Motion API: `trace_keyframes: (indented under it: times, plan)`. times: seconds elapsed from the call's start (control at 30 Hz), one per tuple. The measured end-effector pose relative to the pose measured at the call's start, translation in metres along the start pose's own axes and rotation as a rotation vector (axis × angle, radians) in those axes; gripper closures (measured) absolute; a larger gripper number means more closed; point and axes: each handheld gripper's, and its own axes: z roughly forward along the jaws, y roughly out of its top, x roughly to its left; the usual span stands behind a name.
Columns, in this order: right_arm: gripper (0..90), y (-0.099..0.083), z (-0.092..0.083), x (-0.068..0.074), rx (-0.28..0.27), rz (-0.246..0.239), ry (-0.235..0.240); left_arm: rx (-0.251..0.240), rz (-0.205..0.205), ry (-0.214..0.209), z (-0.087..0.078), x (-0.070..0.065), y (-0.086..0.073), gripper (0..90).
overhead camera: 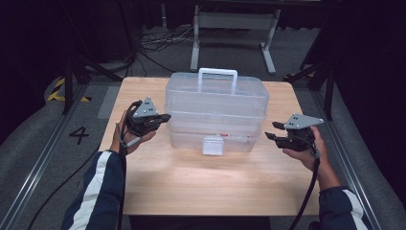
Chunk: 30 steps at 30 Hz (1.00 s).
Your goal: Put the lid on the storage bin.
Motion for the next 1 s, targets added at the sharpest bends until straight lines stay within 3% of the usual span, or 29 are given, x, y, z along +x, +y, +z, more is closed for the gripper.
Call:
trace_keyframes:
  times: [0.33, 0.77, 1.0]
  plan:
    - [50.7, -0.003, 0.000, 0.002, 0.002, 0.007, -0.008, 0.036, 0.020, 0.014, -0.003, -0.006, -0.004, 90.0]
    - [46.6, -0.006, 0.002, 0.005, 0.009, 0.012, -0.002, 0.062, 0.012, -0.013, -0.004, -0.011, -0.014, 90.0]
    - [46.2, -0.006, 0.003, 0.006, 0.007, 0.009, 0.001, 0.103, 0.021, -0.028, 0.000, -0.014, -0.021, 90.0]
